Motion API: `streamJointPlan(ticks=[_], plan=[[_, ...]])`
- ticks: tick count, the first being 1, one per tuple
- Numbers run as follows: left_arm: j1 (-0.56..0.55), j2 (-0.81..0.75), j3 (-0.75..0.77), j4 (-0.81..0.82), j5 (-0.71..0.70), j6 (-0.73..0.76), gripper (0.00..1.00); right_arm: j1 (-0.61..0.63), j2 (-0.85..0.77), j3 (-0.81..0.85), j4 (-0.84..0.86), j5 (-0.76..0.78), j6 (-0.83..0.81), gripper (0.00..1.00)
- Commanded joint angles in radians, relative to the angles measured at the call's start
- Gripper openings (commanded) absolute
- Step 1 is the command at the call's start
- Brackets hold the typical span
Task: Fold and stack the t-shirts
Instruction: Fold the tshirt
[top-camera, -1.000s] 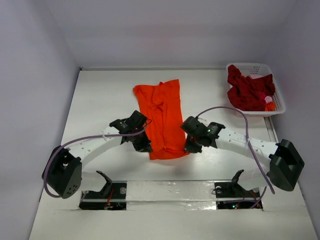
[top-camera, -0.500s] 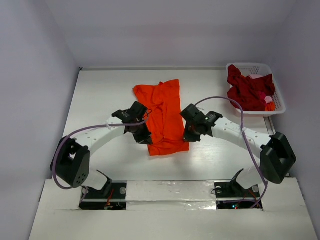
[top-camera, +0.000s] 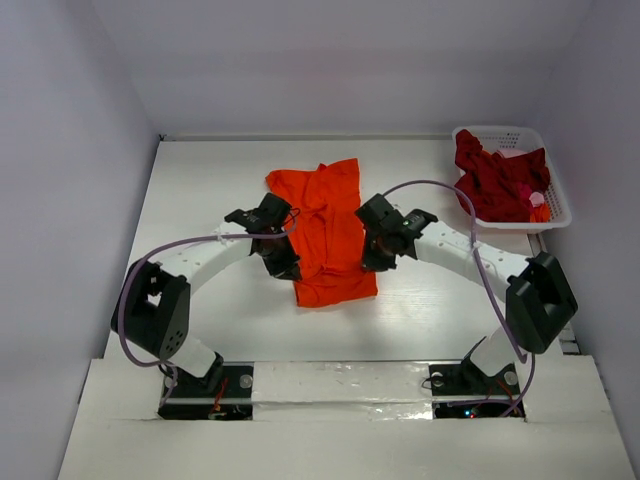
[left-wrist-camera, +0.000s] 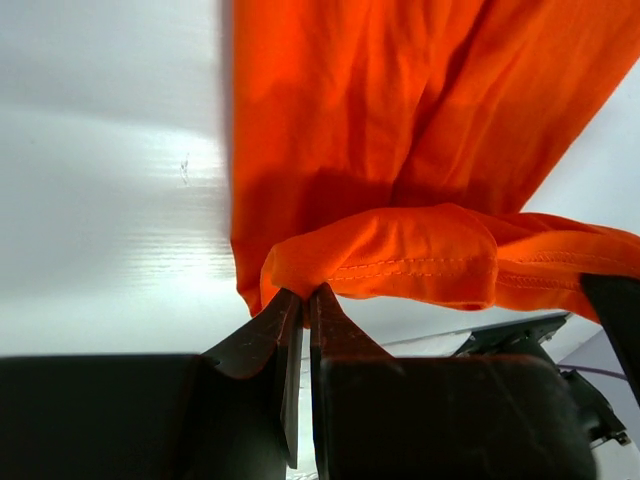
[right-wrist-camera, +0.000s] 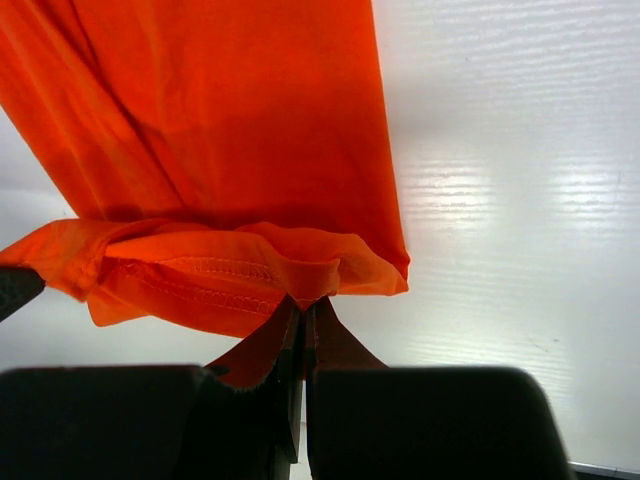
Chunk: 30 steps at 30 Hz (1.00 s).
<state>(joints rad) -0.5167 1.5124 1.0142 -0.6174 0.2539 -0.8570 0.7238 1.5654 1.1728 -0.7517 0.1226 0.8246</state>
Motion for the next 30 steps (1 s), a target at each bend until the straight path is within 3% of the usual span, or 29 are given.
streamJointPlan(ticks=[1, 30], plan=[[0.020, 0.012, 0.041, -0.008, -0.004, 0.029, 0.00, -0.027, 0.002, 0.063, 0.005, 0.009, -0.054, 0.00], [0.110, 0.198, 0.244, -0.031, -0.012, 0.115, 0.00, -0.107, 0.216, 0.248, 0.015, -0.101, -0.208, 0.00]])
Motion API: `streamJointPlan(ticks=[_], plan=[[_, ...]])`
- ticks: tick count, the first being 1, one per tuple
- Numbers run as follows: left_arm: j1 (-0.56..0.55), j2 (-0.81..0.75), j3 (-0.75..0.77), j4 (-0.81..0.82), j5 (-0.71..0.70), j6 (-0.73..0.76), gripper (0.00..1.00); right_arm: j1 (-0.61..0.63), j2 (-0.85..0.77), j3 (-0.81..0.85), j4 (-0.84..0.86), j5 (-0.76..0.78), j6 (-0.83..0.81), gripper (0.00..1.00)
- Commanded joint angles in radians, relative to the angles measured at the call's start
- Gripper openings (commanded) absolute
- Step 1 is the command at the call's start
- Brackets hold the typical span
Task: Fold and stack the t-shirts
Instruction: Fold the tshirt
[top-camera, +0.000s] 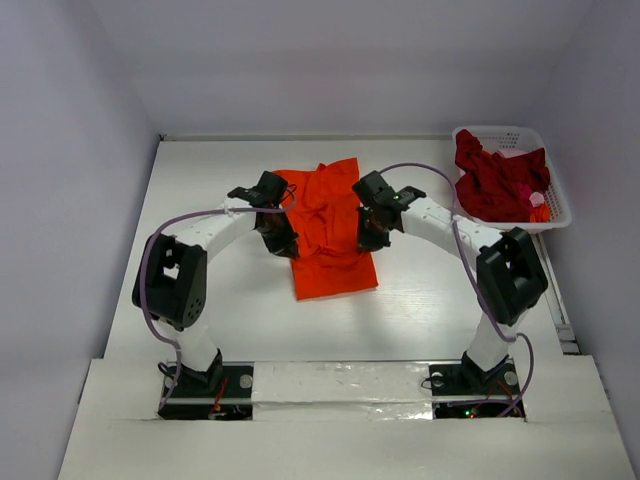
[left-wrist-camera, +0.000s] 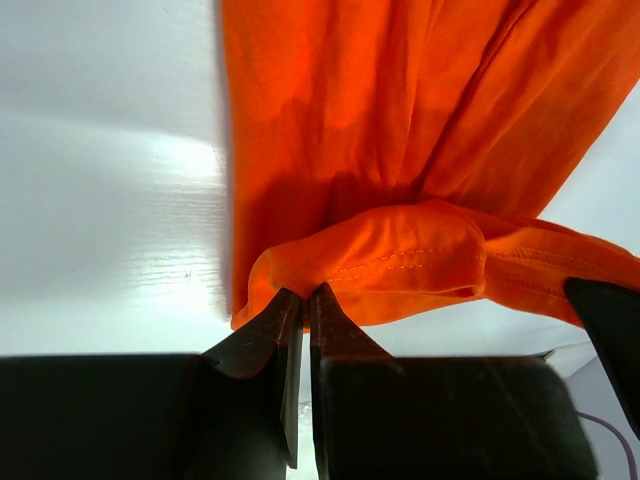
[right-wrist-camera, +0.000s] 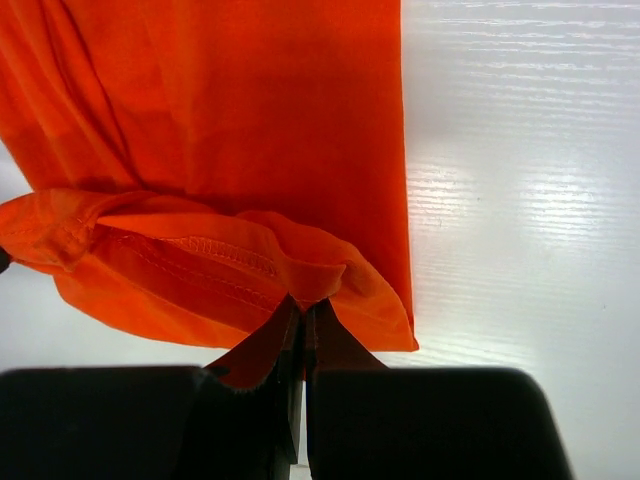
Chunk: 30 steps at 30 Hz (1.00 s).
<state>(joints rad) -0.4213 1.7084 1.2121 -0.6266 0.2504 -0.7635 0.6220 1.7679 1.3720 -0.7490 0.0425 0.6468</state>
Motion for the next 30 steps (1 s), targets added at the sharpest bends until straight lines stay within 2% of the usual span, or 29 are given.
streamJointPlan(ticks=[1, 30], plan=[[0.015, 0.005, 0.049, -0.024, -0.010, 0.021, 0.00, -0.014, 0.016, 0.052, 0.013, -0.021, -0.032, 0.00], [0.033, 0.059, 0.121, -0.038, -0.002, 0.035, 0.00, -0.033, 0.122, 0.151, 0.027, -0.075, -0.064, 0.00]])
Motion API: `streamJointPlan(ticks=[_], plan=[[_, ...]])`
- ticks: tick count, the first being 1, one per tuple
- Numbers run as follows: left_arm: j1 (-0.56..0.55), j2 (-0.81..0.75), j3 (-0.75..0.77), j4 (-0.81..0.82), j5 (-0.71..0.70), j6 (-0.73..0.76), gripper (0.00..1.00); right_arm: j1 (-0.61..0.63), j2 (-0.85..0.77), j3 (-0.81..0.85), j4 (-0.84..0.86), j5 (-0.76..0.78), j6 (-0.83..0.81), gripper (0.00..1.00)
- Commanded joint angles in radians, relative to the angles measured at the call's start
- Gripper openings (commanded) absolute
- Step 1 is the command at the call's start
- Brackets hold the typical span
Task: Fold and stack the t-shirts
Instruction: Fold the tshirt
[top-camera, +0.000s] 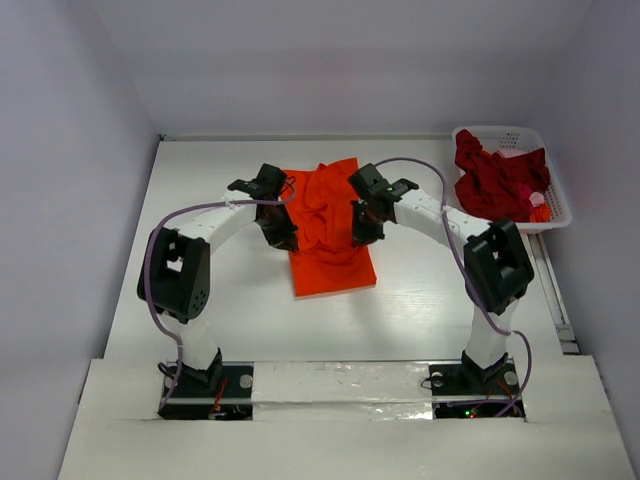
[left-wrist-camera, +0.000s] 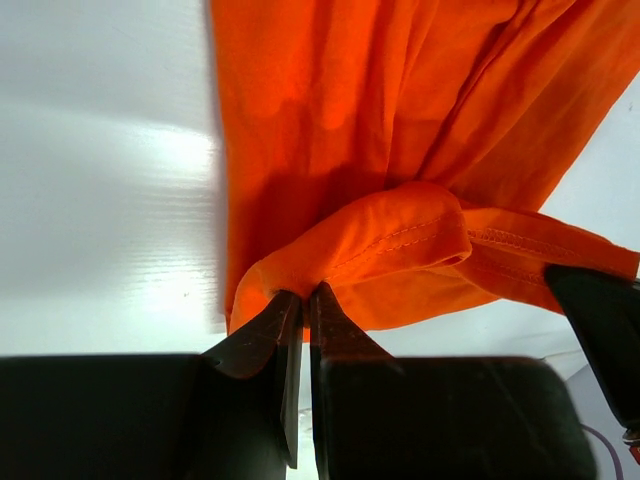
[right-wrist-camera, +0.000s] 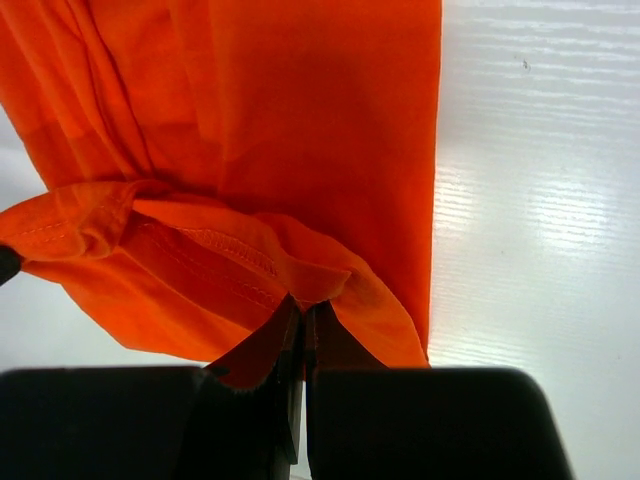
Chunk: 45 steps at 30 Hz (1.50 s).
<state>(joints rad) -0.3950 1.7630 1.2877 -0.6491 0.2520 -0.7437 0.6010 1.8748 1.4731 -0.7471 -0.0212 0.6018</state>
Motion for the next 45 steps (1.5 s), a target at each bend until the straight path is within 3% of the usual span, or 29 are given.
streamJointPlan(ticks=[1, 14, 15, 16, 17, 18, 19, 20, 21, 22, 23, 25, 28, 30, 31, 32, 33, 34, 35, 45], plan=[[0.007, 0.007, 0.047, -0.017, -0.003, 0.015, 0.00, -0.012, 0.018, 0.053, 0.025, -0.013, -0.019, 0.00], [0.027, 0.044, 0.055, 0.009, -0.019, 0.015, 0.00, -0.030, 0.099, 0.118, 0.031, -0.036, -0.039, 0.00], [0.027, 0.046, 0.056, 0.012, -0.022, 0.015, 0.00, -0.039, 0.104, 0.121, 0.032, -0.033, -0.040, 0.02], [0.037, 0.047, 0.055, 0.020, -0.026, 0.015, 0.00, -0.040, 0.109, 0.127, 0.035, -0.033, -0.045, 0.14], [0.038, 0.047, 0.053, 0.025, -0.039, 0.017, 0.09, -0.049, 0.113, 0.128, 0.038, -0.029, -0.048, 0.22], [0.038, 0.046, 0.056, 0.028, -0.048, 0.015, 0.28, -0.059, 0.119, 0.130, 0.041, -0.019, -0.048, 0.30], [0.047, 0.044, 0.059, 0.032, -0.057, 0.015, 0.36, -0.060, 0.121, 0.133, 0.046, -0.013, -0.054, 0.45], [0.047, 0.044, 0.070, 0.032, -0.083, 0.018, 0.50, -0.072, 0.122, 0.139, 0.051, -0.007, -0.060, 0.52], [0.059, 0.043, 0.077, 0.032, -0.095, 0.017, 0.59, -0.085, 0.129, 0.145, 0.055, 0.007, -0.077, 0.58], [0.059, 0.043, 0.084, 0.034, -0.109, 0.017, 0.67, -0.095, 0.135, 0.154, 0.051, 0.016, -0.082, 0.70], [0.070, 0.044, 0.103, 0.032, -0.140, 0.018, 0.78, -0.105, 0.142, 0.183, 0.045, 0.018, -0.088, 0.75], [0.085, 0.046, 0.123, 0.025, -0.161, 0.021, 0.82, -0.136, 0.158, 0.214, 0.020, 0.044, -0.096, 0.78], [0.099, 0.032, 0.173, 0.000, -0.187, 0.029, 0.72, -0.136, 0.129, 0.256, 0.005, 0.070, -0.115, 0.75], [0.099, 0.006, 0.208, -0.020, -0.200, 0.036, 0.57, -0.136, 0.100, 0.250, 0.003, 0.060, -0.117, 0.73], [0.099, -0.005, 0.213, -0.030, -0.195, 0.040, 0.47, -0.136, 0.081, 0.237, 0.006, 0.049, -0.114, 0.62], [0.099, -0.019, 0.213, -0.038, -0.185, 0.046, 0.18, -0.136, 0.037, 0.224, 0.009, 0.040, -0.112, 0.53], [0.099, -0.046, 0.208, -0.043, -0.177, 0.046, 0.00, -0.136, 0.015, 0.210, 0.012, 0.030, -0.109, 0.42], [0.099, -0.059, 0.200, -0.056, -0.169, 0.047, 0.00, -0.136, -0.006, 0.181, 0.012, 0.030, -0.108, 0.28], [0.099, -0.071, 0.178, -0.061, -0.152, 0.052, 0.00, -0.136, -0.038, 0.170, 0.009, 0.030, -0.108, 0.00], [-0.060, -0.140, -0.025, -0.046, -0.128, 0.058, 0.00, -0.041, -0.098, 0.026, -0.003, -0.003, -0.105, 0.00]])
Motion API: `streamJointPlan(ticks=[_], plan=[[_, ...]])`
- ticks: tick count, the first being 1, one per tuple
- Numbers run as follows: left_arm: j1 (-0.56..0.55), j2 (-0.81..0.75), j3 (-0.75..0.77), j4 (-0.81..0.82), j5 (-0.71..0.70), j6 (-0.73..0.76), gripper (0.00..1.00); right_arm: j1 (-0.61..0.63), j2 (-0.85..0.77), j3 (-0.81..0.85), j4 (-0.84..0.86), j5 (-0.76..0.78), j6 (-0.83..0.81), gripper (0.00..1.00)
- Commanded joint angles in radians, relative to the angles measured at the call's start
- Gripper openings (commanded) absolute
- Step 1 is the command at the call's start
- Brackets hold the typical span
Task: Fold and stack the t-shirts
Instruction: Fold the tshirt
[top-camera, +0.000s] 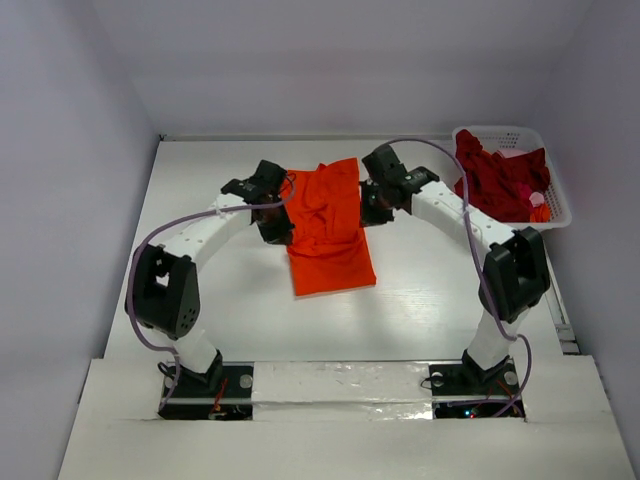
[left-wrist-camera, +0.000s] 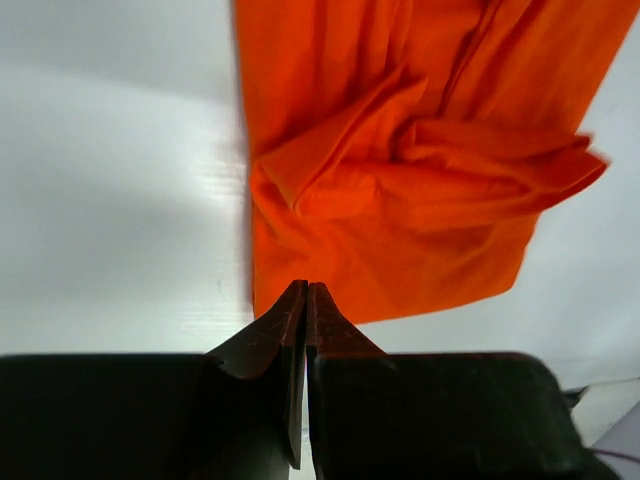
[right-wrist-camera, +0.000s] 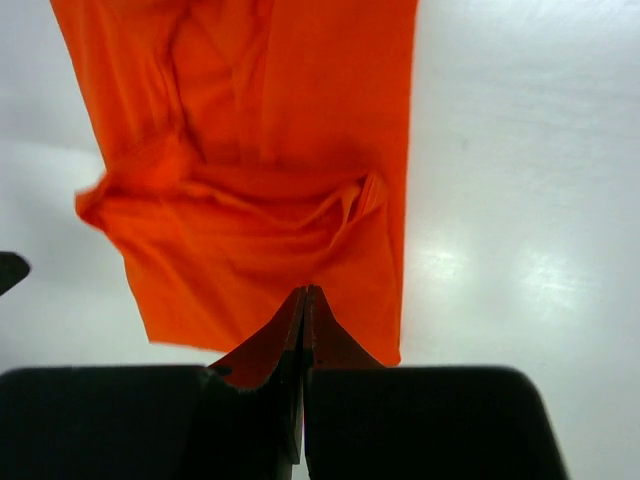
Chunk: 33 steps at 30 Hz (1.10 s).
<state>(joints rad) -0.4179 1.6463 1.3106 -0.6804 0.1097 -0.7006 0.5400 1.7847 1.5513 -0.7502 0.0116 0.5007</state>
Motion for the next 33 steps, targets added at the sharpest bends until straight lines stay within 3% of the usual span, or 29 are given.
streamJointPlan(ticks=[1, 13, 33], plan=[[-0.047, -0.014, -0.059, -0.004, 0.016, 0.013, 0.00, 0.020, 0.005, -0.060, 0.002, -0.044, 0.001, 0.00], [-0.078, 0.075, -0.088, 0.056, 0.042, -0.004, 0.00, 0.038, 0.081, -0.091, 0.015, -0.076, -0.014, 0.00], [-0.078, 0.205, 0.027, 0.067, 0.062, -0.005, 0.00, 0.038, 0.298, 0.092, -0.011, -0.096, -0.037, 0.00]])
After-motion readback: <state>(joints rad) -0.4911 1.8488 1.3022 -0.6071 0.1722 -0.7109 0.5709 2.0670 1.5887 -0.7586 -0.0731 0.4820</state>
